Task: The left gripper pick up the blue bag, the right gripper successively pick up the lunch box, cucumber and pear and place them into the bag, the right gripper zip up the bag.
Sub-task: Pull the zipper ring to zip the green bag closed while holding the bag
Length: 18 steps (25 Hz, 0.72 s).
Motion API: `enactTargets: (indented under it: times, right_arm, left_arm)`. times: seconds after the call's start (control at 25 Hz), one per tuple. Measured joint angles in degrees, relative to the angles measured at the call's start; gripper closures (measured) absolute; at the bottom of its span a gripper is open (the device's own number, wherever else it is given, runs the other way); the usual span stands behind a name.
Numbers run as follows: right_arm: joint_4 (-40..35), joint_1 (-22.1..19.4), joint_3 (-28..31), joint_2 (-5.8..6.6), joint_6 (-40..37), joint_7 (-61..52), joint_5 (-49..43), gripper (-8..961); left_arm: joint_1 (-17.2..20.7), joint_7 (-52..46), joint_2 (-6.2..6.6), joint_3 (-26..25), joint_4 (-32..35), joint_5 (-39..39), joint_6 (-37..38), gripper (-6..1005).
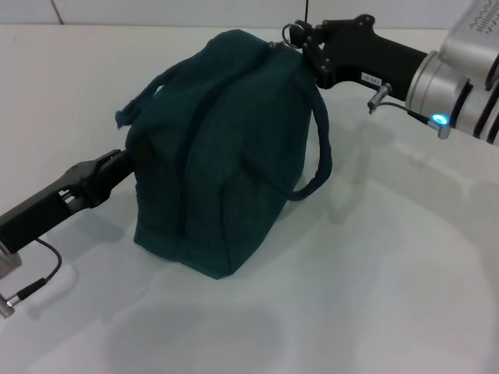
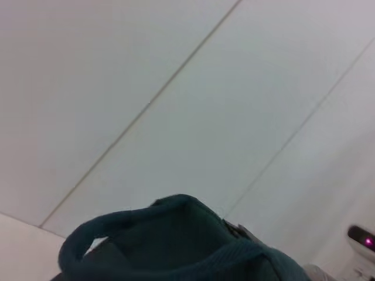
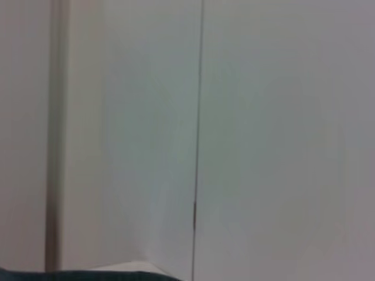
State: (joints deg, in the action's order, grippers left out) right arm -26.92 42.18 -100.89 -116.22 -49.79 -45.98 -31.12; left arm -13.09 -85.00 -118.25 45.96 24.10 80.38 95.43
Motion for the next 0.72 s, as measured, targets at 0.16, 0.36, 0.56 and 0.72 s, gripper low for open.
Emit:
enactTargets:
  times: [0.16, 0.36, 0.56, 0.72]
  right_arm:
    - [-0.02, -0.39, 0.0, 0.0, -0.12, 0.21, 0.49, 873]
    - [-0.27, -0.6, 0.0, 0.06, -0.4, 0.36, 0.65, 872]
    - [-0.23, -0.67, -0.05, 0.13, -0.44, 0.38, 0.41, 870]
    - [-0.31, -0.9, -0.04, 0.26, -0.51, 0.38, 0.25, 869]
  left_arm:
    - [0.0, -0.37, -0.48, -0.26, -0.15, 0.2, -0.03, 927]
    - [-1.3, -0.45, -0.98, 0.41, -0.54, 1.89, 0.67, 925]
    - [-2.53, -1.6, -1.04, 1.3, -0.61, 2.85, 1.73, 844]
    - [-2.39, -1.8, -1.02, 0.81, -0.32, 1.46, 3.9, 684]
